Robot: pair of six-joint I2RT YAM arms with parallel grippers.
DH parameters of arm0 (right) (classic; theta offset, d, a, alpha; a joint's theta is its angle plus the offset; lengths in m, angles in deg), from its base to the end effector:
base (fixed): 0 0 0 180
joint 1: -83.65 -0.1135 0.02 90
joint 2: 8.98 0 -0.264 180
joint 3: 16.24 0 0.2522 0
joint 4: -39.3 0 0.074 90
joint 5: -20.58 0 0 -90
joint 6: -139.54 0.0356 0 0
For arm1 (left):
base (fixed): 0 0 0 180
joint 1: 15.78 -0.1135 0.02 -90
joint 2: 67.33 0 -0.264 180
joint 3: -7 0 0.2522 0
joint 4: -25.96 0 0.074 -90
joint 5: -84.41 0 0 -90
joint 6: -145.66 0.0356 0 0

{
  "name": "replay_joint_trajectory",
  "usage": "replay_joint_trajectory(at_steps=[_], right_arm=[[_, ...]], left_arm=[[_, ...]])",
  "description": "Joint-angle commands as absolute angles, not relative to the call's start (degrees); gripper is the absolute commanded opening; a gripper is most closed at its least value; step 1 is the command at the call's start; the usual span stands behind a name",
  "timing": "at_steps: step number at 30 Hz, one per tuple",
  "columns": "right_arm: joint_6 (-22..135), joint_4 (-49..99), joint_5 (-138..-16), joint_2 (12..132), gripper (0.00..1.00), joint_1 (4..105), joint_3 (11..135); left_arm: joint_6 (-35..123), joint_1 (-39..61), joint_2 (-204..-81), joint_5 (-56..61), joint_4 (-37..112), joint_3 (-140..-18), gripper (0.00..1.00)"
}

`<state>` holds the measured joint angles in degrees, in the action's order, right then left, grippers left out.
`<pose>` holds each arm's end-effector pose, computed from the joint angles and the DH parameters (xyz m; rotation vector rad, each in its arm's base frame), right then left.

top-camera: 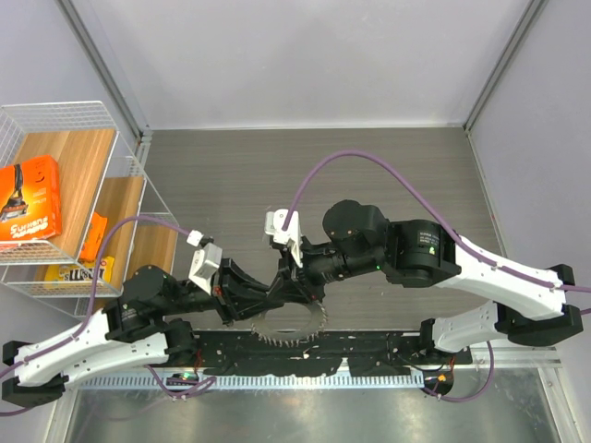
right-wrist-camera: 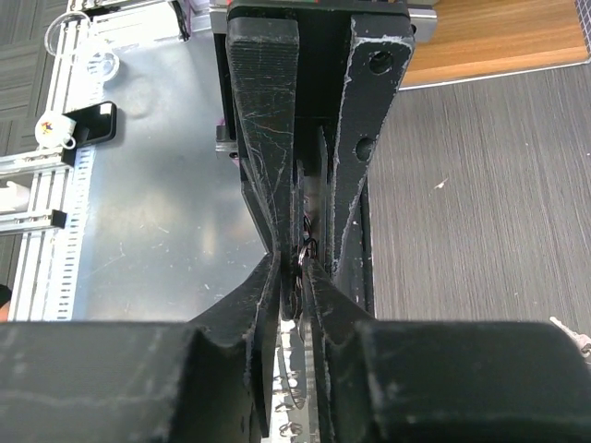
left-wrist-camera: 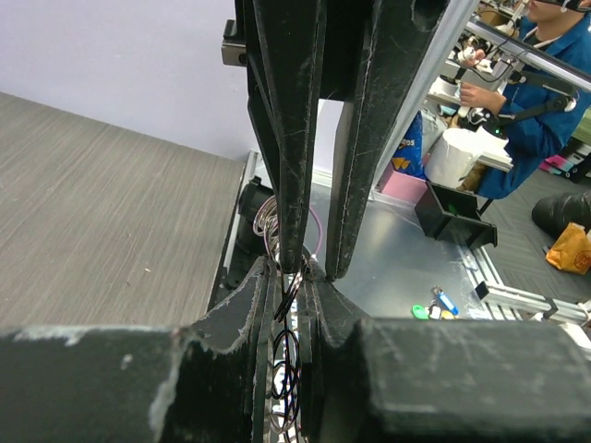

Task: Put the keys on the keyring

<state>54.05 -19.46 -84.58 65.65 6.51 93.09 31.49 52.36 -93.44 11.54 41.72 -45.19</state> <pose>0.0480 0.2520 0.4675 -1.4353 1.6368 1.1382 0.0334 -0.1113 0.3599 0.8459 1.3423 -1.5125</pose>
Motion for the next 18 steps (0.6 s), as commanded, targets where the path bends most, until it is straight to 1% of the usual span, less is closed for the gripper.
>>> replay_joint_trajectory(at_steps=[1,4,13,14,17,18], right_arm=[[52.88,-18.67,-85.41,65.81,0.18,6.13,93.32],[52.96,-18.41,-85.59,65.72,0.06,6.22,92.71],[53.31,-16.3,-85.68,63.88,0.06,6.04,90.94],[53.4,-16.13,-85.59,63.62,0.06,6.04,90.95],[53.75,-15.95,-85.33,63.18,0.06,5.96,90.95],[53.84,-16.03,-85.33,63.09,0.06,6.04,91.12]], left_arm=[[30.69,52.33,-92.38,12.08,37.17,-47.8,0.0],[30.78,52.33,-92.12,11.9,36.91,-47.54,0.0],[30.34,52.33,-90.71,12.26,34.8,-46.75,0.0],[30.17,52.33,-90.45,12.26,34.54,-46.57,0.02],[30.08,52.25,-90.01,12.69,34.53,-46.57,0.17],[29.99,52.25,-89.92,12.87,34.97,-46.75,0.24]])
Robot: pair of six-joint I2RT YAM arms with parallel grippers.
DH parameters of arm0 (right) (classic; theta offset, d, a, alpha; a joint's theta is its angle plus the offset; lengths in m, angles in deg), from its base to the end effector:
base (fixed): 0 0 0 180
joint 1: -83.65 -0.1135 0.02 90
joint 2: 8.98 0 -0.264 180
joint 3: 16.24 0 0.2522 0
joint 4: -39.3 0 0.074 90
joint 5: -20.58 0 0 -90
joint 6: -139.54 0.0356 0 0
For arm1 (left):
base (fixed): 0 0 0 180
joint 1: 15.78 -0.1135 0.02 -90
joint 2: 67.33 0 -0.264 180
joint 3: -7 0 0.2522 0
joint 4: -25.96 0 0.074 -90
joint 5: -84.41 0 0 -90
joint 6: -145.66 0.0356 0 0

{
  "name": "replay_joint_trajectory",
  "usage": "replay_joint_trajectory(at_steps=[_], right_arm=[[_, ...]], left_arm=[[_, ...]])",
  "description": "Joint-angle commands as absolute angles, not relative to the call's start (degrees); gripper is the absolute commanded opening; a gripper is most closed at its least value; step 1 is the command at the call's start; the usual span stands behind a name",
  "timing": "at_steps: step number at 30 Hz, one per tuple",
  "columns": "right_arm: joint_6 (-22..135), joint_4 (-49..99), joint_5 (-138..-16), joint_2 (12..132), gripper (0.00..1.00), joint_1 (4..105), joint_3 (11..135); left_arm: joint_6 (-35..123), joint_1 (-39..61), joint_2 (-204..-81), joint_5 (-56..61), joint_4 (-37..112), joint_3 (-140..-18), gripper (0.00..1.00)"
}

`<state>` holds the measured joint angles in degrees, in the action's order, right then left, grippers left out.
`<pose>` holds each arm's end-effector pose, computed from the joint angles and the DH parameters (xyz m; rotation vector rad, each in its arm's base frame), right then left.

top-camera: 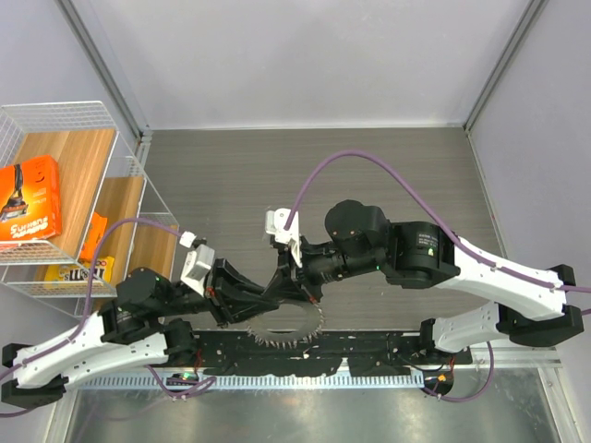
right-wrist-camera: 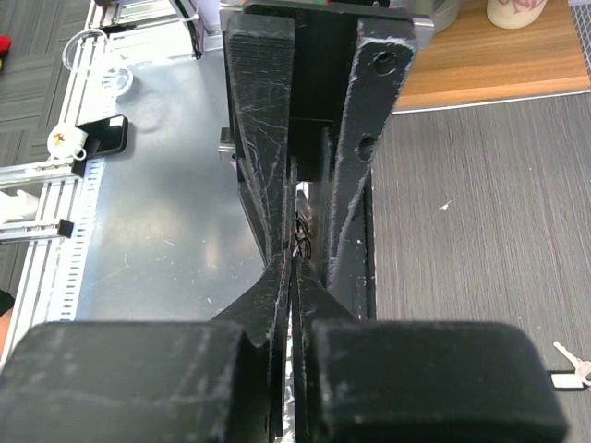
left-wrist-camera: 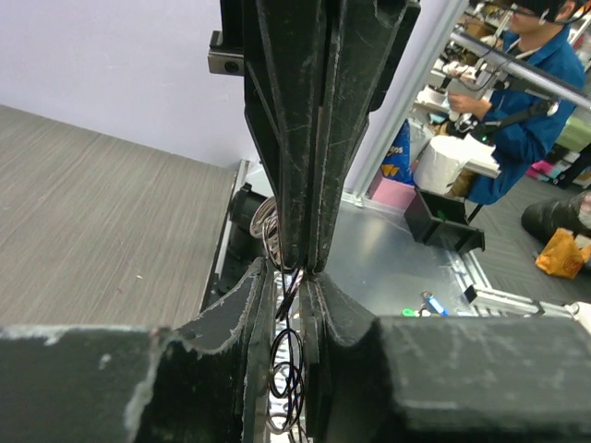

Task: Put the keys on the keyring

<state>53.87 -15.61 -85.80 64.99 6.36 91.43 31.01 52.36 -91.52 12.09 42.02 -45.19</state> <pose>0.0469 0.2536 0.4680 -1.4279 1.5799 1.1791 0.0300 -0.1037 0.3624 0.8406 1.3142 -1.5329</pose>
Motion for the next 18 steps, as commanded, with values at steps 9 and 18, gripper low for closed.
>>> replay_joint_trajectory(at_steps=[9,18], right_arm=[[55.86,-17.79,-86.73,62.21,0.05,6.04,91.3],[58.5,-17.18,-88.49,60.36,0.06,6.04,90.33]], left_arm=[[32.27,52.33,-91.24,16.73,46.04,-52.81,0.56],[34.82,52.25,-91.76,19.63,51.32,-56.41,0.63]])
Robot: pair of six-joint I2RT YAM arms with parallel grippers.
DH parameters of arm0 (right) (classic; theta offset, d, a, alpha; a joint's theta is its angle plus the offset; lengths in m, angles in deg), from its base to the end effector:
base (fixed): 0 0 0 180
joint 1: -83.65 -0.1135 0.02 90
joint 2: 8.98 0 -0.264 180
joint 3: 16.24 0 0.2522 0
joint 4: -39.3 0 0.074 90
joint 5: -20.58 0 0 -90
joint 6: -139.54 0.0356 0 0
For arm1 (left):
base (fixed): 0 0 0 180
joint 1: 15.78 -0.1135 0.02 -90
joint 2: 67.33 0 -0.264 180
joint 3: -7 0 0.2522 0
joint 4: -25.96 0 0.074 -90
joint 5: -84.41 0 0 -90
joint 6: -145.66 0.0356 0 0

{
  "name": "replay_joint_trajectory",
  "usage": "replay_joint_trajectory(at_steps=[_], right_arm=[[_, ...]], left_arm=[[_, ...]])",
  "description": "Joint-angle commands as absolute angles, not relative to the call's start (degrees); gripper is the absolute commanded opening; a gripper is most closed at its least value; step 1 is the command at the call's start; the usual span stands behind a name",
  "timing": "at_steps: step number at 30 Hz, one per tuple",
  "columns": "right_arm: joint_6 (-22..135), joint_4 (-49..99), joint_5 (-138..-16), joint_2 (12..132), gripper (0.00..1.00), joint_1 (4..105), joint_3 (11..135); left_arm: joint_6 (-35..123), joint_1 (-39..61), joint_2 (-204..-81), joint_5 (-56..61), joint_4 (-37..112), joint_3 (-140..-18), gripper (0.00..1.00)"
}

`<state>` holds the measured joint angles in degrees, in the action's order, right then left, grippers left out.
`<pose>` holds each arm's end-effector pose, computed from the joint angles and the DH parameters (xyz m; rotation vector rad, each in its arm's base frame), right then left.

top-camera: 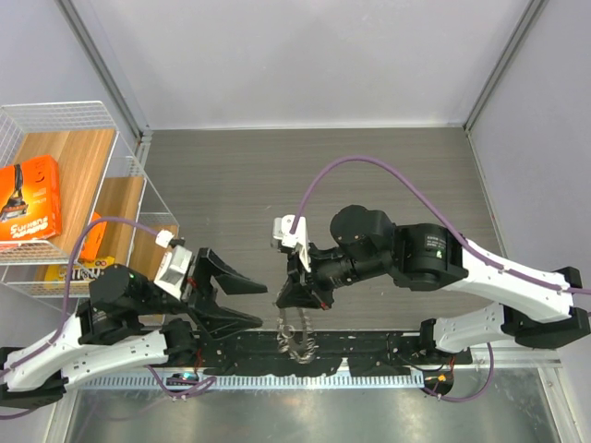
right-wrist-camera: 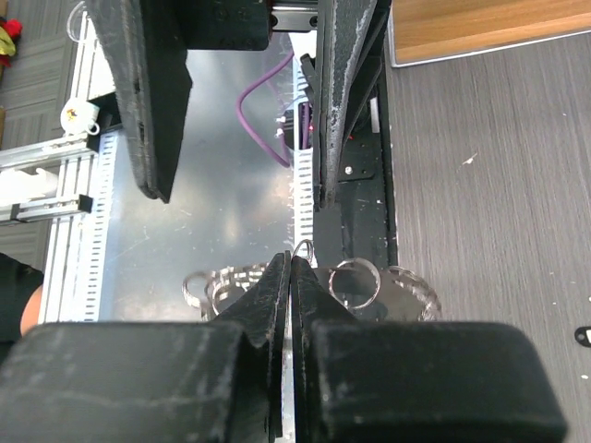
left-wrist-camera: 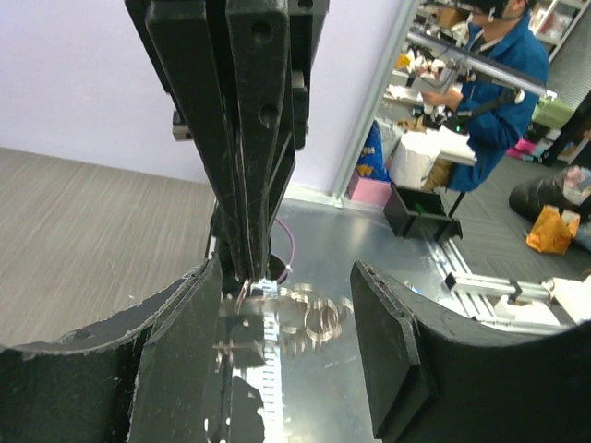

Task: Put the keys on the keyring

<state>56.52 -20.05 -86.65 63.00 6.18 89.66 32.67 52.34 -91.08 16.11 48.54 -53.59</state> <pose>0.0429 0.2416 0.4589 -1.4495 1.6845 1.1875 0.0191 -0.0828 0.3974 0.9071 1.2298 -1.5613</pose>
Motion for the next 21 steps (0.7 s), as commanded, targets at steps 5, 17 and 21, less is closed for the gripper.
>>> replay_joint_trajectory(at_steps=[5,17,21], right_arm=[[60.52,-17.62,-90.6,60.19,0.06,6.04,91.47],[62.02,-19.02,-91.21,61.77,0.06,6.04,93.85],[62.46,-18.58,-91.57,61.86,0.06,6.04,94.02]], left_arm=[[35.97,52.33,-95.18,23.15,53.78,-58.61,0.58],[37.11,52.25,-99.94,24.91,55.89,-61.07,0.4],[37.29,52.33,-100.03,25.09,55.36,-60.81,0.37]])
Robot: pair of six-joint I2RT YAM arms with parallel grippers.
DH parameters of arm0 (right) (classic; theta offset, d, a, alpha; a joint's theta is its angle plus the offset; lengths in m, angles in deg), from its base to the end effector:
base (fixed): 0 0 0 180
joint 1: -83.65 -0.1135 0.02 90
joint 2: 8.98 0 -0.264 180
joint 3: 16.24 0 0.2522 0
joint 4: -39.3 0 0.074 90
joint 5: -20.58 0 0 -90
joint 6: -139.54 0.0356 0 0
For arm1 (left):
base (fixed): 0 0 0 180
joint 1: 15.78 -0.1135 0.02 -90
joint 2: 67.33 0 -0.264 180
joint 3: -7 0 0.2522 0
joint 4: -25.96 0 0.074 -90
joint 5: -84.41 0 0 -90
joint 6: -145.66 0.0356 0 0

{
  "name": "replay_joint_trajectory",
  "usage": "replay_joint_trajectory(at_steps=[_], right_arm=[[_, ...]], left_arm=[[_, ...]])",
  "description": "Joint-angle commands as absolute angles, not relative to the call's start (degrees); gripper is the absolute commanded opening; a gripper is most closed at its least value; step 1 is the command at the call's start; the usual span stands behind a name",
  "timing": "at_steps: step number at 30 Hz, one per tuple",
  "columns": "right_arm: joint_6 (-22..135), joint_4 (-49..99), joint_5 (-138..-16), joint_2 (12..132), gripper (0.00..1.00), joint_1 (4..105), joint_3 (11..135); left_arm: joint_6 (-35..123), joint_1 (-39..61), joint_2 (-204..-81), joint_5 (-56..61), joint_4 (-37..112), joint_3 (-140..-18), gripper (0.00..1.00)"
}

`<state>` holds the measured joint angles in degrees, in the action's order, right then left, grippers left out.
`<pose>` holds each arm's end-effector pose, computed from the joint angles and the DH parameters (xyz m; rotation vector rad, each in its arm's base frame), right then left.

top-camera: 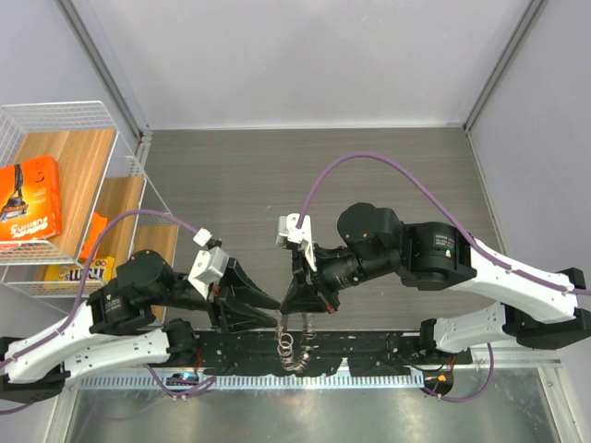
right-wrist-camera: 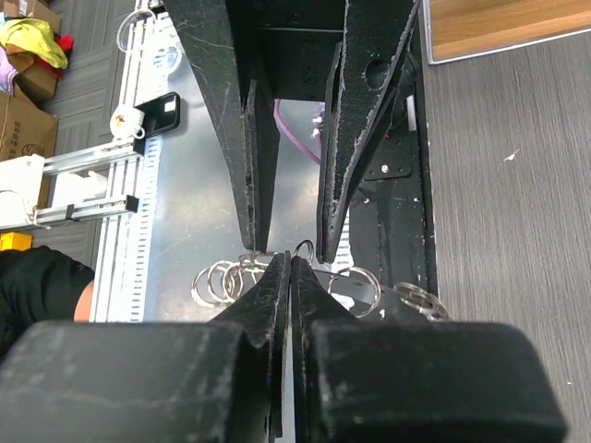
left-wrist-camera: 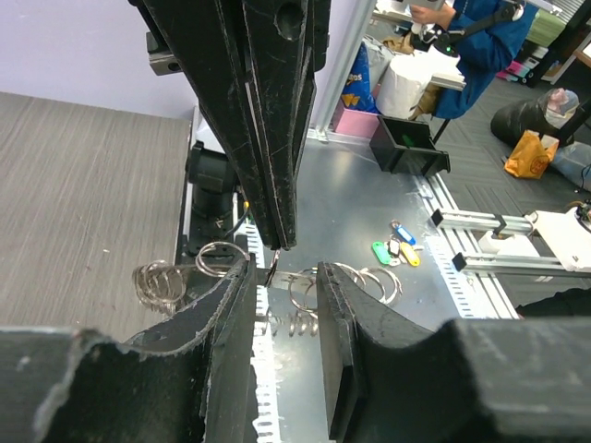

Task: Put the keys on the keyring

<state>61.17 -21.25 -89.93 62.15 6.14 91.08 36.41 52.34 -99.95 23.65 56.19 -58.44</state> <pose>0.0388 0.2331 0.4680 -1.4264 1.7245 1.2926 0.0265 -0.1128 0.3973 1.1276 1.3581 -1.5518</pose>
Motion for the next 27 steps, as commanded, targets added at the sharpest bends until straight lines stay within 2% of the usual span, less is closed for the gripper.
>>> replay_joint_trajectory(at_steps=[1,7,17,22,27], right_arm=[[62.37,-18.5,-91.57,61.94,0.06,5.96,94.02],[62.46,-17.97,-91.83,62.12,0.05,6.04,94.19],[62.46,-17.62,-92.01,62.65,0.06,6.04,94.81],[62.28,-17.71,-92.09,62.82,0.06,6.04,94.64],[62.1,-17.18,-91.92,63.17,0.06,6.04,94.46]], left_arm=[[37.2,52.33,-100.11,25.09,55.19,-60.72,0.36],[37.2,52.25,-100.55,24.82,53.96,-60.11,0.29],[36.94,52.33,-102.4,25.88,53.17,-60.11,0.3],[36.85,52.33,-102.57,26.05,52.29,-59.93,0.21],[36.67,52.25,-103.28,27.11,51.76,-60.02,0.19]])
